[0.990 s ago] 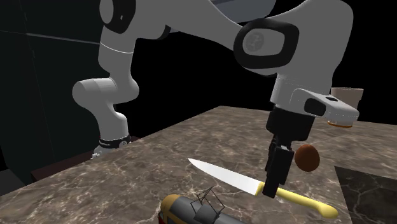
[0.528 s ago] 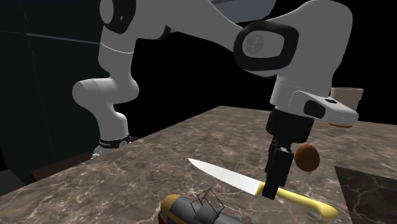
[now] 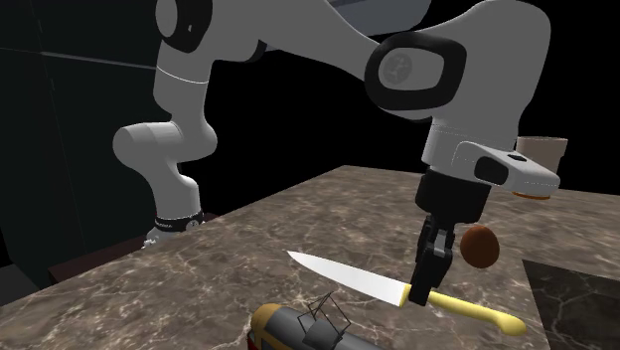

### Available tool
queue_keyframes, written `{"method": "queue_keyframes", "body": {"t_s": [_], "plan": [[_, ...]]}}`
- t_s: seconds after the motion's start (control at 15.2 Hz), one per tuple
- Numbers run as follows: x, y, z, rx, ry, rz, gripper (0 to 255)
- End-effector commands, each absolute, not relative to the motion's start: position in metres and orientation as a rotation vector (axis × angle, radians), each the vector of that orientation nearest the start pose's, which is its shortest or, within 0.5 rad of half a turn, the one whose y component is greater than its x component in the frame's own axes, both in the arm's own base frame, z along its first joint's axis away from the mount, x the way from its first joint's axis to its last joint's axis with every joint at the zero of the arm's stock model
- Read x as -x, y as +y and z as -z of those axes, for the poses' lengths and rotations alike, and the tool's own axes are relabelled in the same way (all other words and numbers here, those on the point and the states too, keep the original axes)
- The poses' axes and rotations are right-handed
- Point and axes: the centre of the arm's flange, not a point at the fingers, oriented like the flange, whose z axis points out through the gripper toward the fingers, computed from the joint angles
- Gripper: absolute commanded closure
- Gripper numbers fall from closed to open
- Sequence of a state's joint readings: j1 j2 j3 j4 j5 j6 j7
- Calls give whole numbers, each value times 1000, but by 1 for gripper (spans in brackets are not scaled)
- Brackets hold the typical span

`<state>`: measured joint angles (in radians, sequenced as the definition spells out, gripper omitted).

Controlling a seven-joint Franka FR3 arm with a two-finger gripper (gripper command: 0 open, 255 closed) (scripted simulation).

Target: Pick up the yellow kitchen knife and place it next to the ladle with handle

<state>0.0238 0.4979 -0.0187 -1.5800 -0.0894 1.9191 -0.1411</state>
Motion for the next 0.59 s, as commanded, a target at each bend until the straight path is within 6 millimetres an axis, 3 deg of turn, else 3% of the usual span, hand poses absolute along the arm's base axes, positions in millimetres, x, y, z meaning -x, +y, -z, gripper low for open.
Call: {"method": "queue_keyframes", "body": {"t_s": [0.0, 0.53], "plan": [[-669, -1, -337, 3196, -297, -266, 255], [-669, -1, -374, 3196, -297, -266, 255]]}}
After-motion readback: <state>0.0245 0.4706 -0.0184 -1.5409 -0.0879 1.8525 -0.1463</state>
